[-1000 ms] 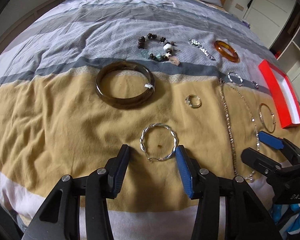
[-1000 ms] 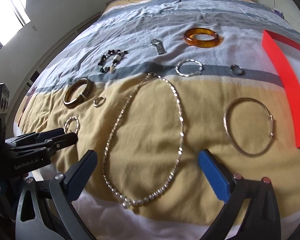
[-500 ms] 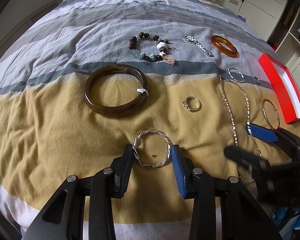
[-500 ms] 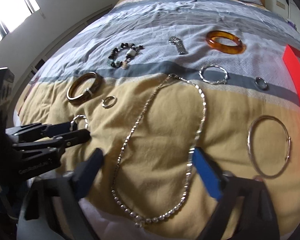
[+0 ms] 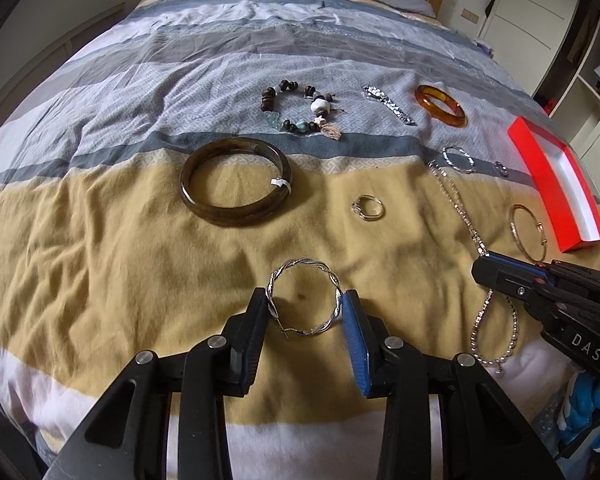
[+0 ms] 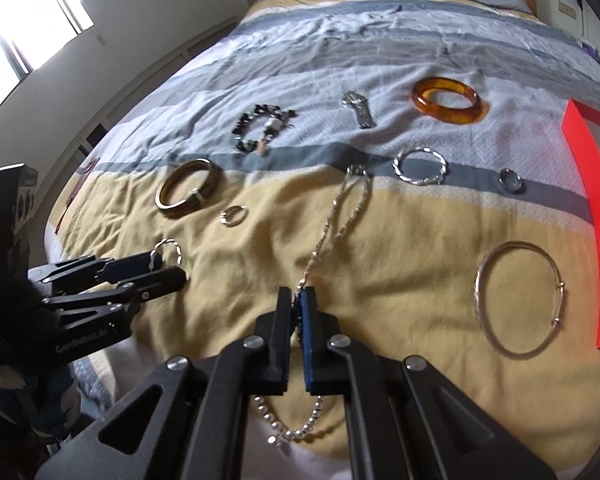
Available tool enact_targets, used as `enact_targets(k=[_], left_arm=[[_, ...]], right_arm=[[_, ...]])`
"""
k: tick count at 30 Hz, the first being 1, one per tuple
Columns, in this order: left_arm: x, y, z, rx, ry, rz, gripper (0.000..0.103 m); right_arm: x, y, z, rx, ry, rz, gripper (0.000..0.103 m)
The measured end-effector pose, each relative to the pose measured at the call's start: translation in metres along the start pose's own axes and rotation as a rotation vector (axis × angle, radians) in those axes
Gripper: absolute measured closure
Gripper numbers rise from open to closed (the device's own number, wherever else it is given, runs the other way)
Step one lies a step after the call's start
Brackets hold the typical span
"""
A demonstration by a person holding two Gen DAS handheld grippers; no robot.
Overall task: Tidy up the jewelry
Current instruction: 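Close the right tool on the silver bead necklace while left tool lifts the bangle, then carry bangle and necklace over the red box and open both tools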
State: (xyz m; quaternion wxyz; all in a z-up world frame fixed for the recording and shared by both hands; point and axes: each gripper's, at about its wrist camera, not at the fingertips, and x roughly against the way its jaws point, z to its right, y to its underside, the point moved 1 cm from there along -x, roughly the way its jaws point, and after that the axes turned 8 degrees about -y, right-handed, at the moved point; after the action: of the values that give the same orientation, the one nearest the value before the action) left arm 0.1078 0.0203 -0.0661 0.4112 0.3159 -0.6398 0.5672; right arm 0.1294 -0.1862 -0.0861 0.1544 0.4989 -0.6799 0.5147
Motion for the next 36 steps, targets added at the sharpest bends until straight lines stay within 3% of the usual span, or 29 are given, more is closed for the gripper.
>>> enact_targets(k=[9, 18, 22, 27, 31, 36], left_arm=[[0.047, -0.002, 0.012, -0.014, 0.022, 0.066, 0.066], [0.091, -0.041, 0.093, -0.109, 0.175, 0.133, 0.066], [0.097, -0.067, 0.159, -0.184, 0.266, 0.15, 0.066], [0.083, -0.093, 0.237, -0.273, 0.319, 0.152, 0.066], [0.048, -0.114, 0.293, -0.308, 0.332, 0.118, 0.066], [0.003, -0.141, 0.342, -0.314, 0.29, 0.089, 0.066]], right_arm=[[0.048, -0.001, -0.013, 0.028, -0.005, 0.084, 0.099], [0.148, -0.009, 0.013, 0.03, 0.069, 0.236, 0.099], [0.191, -0.015, 0.049, 0.022, 0.146, 0.285, 0.099], [0.223, -0.022, 0.112, -0.025, 0.239, 0.311, 0.099], [0.223, -0.029, 0.169, -0.073, 0.3, 0.302, 0.099], [0.199, -0.04, 0.226, -0.121, 0.345, 0.255, 0.099]])
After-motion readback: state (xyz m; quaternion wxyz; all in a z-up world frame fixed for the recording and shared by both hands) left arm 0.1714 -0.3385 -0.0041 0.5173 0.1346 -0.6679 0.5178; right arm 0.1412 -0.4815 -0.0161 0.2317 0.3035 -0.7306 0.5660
